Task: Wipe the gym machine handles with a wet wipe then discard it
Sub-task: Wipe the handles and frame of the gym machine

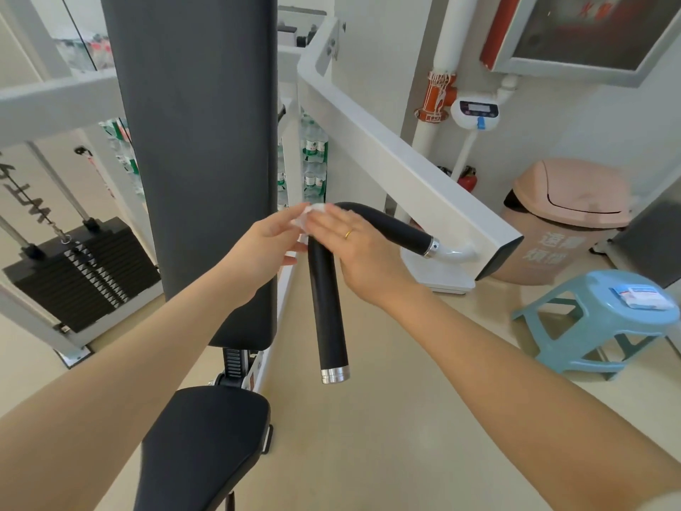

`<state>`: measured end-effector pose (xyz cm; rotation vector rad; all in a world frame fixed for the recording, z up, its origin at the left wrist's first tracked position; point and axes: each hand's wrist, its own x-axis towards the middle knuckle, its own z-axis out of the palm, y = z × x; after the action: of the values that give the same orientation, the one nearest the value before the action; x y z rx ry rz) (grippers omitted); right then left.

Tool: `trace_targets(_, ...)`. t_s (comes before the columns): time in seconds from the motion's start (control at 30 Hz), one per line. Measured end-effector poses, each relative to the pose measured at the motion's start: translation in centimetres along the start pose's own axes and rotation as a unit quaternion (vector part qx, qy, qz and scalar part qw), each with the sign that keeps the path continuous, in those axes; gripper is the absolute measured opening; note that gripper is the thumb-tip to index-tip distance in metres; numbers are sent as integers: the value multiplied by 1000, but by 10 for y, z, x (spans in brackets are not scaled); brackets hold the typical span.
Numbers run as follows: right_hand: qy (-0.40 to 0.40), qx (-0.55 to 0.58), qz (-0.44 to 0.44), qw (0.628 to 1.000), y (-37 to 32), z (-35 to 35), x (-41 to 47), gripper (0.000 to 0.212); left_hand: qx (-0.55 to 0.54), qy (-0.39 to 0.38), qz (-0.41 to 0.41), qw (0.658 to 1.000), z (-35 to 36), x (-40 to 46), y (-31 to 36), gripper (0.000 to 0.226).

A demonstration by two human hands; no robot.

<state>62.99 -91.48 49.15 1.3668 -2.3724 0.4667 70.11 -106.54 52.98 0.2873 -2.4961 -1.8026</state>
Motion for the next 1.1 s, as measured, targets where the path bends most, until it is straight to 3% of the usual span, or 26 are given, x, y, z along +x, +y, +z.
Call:
trace_targets(0.2,41,-69,243,967,26,-10,-10,37,107,-24,14,994,7,9,18,47)
trace_targets(0.27,63,-92,284,952,25,-10,-23,37,128,-32,23,991,11,11,21,46)
trace_targets(0.43,48,-25,145,988,6,4,5,47,140,-39,31,989,5,17,26,43)
trace_targets(0.63,32,-23,313,949,16,-17,-48,48,124,-22,19,992,8,15,20,44)
trace_targets(0.8,1,10,254,967,11,-16,-25,59,91,-9,-4,996,6,17,18,44)
trace_targets(0.97,23,-67,339,938,37,-22,-47,45,93,1,-9,996,4,20,19,45)
trace_targets(1.1,50,-70,235,968,21,-12,-18,40,99,-15,-8,995,5,21,19,44)
